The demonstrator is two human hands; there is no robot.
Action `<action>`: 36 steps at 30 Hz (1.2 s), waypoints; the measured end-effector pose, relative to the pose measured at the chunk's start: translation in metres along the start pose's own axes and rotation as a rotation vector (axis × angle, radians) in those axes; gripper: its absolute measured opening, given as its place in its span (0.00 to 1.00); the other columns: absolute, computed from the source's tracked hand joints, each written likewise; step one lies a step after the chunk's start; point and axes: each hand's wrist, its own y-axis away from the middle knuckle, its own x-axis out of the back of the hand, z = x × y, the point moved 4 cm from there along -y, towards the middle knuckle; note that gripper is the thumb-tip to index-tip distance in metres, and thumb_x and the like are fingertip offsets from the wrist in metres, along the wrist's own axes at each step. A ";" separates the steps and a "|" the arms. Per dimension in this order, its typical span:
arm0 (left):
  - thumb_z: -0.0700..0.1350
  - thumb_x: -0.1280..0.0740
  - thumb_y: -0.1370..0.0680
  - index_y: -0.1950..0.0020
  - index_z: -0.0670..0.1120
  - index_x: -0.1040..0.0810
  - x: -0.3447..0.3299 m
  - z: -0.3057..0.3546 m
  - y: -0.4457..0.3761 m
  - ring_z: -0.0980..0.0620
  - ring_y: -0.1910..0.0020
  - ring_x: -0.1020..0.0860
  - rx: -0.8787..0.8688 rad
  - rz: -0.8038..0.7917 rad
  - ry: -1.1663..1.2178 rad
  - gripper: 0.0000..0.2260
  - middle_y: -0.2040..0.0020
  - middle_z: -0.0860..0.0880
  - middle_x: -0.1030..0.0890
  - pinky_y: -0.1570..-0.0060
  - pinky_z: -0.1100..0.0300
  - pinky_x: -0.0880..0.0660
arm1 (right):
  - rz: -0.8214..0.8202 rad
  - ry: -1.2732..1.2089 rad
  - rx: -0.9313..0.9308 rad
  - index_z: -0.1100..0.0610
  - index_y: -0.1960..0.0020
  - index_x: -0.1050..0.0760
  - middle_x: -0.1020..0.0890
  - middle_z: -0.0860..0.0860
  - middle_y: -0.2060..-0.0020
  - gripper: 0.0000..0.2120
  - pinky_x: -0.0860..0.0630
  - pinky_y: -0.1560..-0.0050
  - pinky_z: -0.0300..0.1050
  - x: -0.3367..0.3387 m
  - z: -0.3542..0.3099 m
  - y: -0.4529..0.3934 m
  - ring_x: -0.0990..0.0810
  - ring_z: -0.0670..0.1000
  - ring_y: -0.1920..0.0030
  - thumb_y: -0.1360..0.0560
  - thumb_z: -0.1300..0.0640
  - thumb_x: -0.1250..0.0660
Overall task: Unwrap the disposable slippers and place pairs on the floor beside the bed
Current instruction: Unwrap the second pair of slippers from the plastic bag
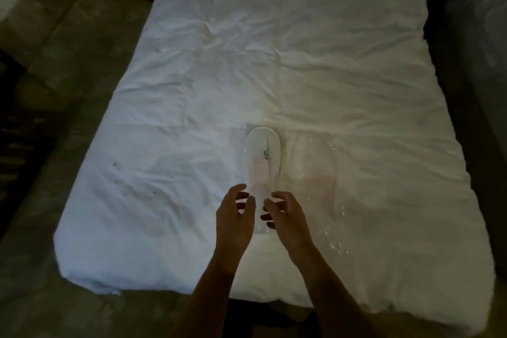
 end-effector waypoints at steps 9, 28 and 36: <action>0.47 0.33 0.21 0.30 0.47 0.28 -0.013 -0.029 -0.053 0.49 0.42 0.22 0.028 -0.082 -0.147 0.19 0.35 0.46 0.23 0.45 0.58 0.25 | 0.173 0.066 -0.068 0.57 0.34 0.29 0.18 0.57 0.43 0.18 0.21 0.43 0.51 -0.007 0.008 -0.048 0.18 0.55 0.47 0.22 0.53 0.34; 0.47 0.34 0.20 0.46 0.43 0.17 -0.035 -0.062 -0.068 0.47 0.52 0.17 0.252 -0.127 0.019 0.10 0.52 0.46 0.15 0.50 0.55 0.20 | 0.155 0.445 -0.044 0.59 0.31 0.33 0.29 0.59 0.35 0.25 0.34 0.35 0.53 -0.038 0.029 -0.072 0.31 0.60 0.34 0.21 0.45 0.39; 0.56 0.42 0.18 0.61 0.58 0.18 -0.024 -0.002 -0.035 0.61 0.62 0.17 0.135 -0.029 0.132 0.17 0.65 0.59 0.16 0.64 0.67 0.25 | 0.118 -0.093 -0.081 0.54 0.36 0.27 0.19 0.51 0.45 0.29 0.19 0.49 0.48 -0.037 -0.011 -0.040 0.18 0.50 0.47 0.27 0.35 0.35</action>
